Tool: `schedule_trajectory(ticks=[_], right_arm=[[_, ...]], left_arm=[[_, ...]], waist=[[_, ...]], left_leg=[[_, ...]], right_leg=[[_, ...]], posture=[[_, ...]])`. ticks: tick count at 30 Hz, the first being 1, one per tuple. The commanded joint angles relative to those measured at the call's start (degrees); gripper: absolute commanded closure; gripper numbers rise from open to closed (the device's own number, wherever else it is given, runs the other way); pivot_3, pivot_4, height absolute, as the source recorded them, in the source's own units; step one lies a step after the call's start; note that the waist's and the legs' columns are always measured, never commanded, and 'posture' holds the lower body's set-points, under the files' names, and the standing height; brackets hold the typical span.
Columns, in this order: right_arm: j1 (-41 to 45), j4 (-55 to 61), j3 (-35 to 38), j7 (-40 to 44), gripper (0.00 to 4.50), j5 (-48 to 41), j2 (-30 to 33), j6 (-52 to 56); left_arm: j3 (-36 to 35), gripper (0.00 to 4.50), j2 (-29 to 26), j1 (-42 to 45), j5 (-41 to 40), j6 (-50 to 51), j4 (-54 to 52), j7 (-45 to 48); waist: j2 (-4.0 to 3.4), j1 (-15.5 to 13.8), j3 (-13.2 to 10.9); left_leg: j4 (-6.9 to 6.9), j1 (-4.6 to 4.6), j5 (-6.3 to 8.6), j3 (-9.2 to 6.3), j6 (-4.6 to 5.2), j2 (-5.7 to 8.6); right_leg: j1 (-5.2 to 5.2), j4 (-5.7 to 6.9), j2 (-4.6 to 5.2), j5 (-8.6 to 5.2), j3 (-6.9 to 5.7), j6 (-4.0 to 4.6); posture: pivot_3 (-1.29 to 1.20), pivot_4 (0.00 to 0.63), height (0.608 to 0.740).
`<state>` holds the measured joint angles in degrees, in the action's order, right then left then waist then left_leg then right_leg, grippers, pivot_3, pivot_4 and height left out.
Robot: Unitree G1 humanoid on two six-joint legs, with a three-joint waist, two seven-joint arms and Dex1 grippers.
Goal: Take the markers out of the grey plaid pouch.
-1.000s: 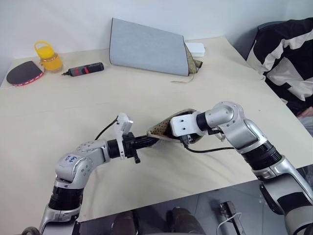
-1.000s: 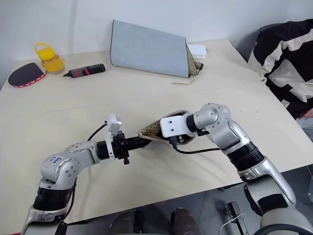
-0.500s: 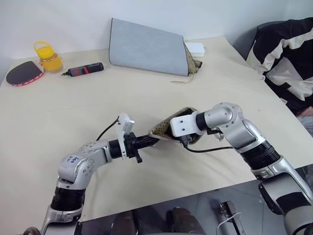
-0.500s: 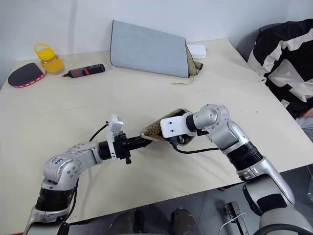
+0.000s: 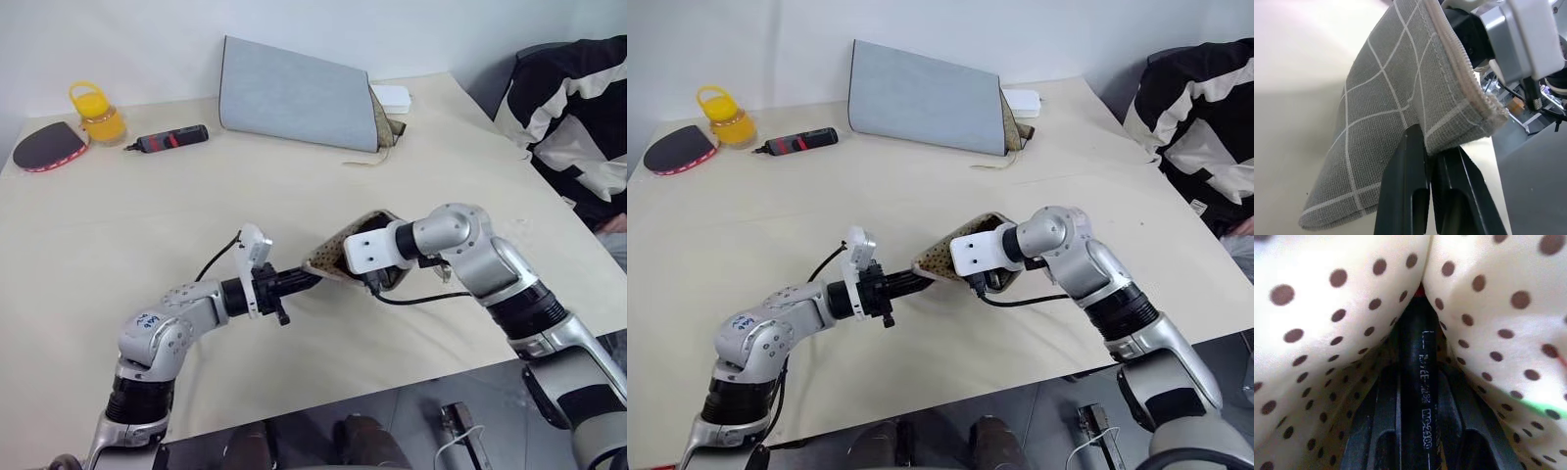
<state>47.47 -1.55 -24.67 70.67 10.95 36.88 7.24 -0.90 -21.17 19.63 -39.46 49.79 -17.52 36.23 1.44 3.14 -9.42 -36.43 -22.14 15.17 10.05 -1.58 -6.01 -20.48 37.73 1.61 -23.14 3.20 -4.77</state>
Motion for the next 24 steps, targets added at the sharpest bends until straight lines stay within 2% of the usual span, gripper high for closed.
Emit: schedule_trajectory(ticks=[1, 4, 9, 18, 24], right_arm=[[-0.8, 5.1, 4.9, 0.5, 3.88, -4.1, 1.2, 4.2], [-2.1, 5.7, 4.9, 0.0, 3.88, -4.5, 1.5, 5.5], [-5.2, 9.1, 4.3, 2.6, 3.88, -6.8, 2.6, 7.1], [-7.5, 9.1, 0.2, 0.6, 3.88, -3.1, 1.6, 1.7], [-7.2, 7.5, -0.6, 0.3, 3.88, -0.8, 1.5, -1.9]], left_arm=[[-0.1, 4.50, -0.3, 0.0, 1.7, -2.7, -0.2, -0.7], [1.5, 4.50, -1.0, -0.4, 3.1, -4.5, -0.5, 0.0], [-1.9, 4.50, 3.2, 2.5, 3.0, -8.2, 2.4, -4.4], [-3.3, 4.50, 8.6, 2.4, -1.0, -7.8, 0.2, -7.3], [-3.8, 4.50, 9.1, 1.4, -4.3, -7.3, -1.8, -6.1]], waist=[[0.00, 0.0, 0.0], [0.00, 0.1, 0.0], [0.00, -0.2, 0.0], [0.00, 0.0, 0.0], [0.00, 0.0, 0.0]], left_leg=[[0.00, 0.01, 0.00, -0.01, 0.00, 0.00], [0.01, 0.00, 0.00, 0.00, 0.00, 0.01], [0.01, -0.01, 0.00, -0.01, 0.00, 0.04], [0.03, -0.01, 0.00, 0.00, 0.00, 0.04], [0.02, -0.01, 0.00, 0.00, 0.00, 0.03]], right_leg=[[0.01, 0.00, -0.01, 0.00, 0.00, 0.00], [0.01, -0.02, -0.02, 0.00, 0.01, 0.00], [0.03, -0.08, 0.02, 0.00, 0.01, 0.00], [0.03, -0.11, -0.05, 0.00, 0.04, 0.00], [0.04, -0.11, -0.04, 0.00, 0.03, 0.00]], posture=[[0.00, 0.150, 0.740], [0.00, 0.150, 0.740], [0.00, 0.150, 0.740], [0.00, 0.150, 0.740], [0.00, 0.150, 0.740]])
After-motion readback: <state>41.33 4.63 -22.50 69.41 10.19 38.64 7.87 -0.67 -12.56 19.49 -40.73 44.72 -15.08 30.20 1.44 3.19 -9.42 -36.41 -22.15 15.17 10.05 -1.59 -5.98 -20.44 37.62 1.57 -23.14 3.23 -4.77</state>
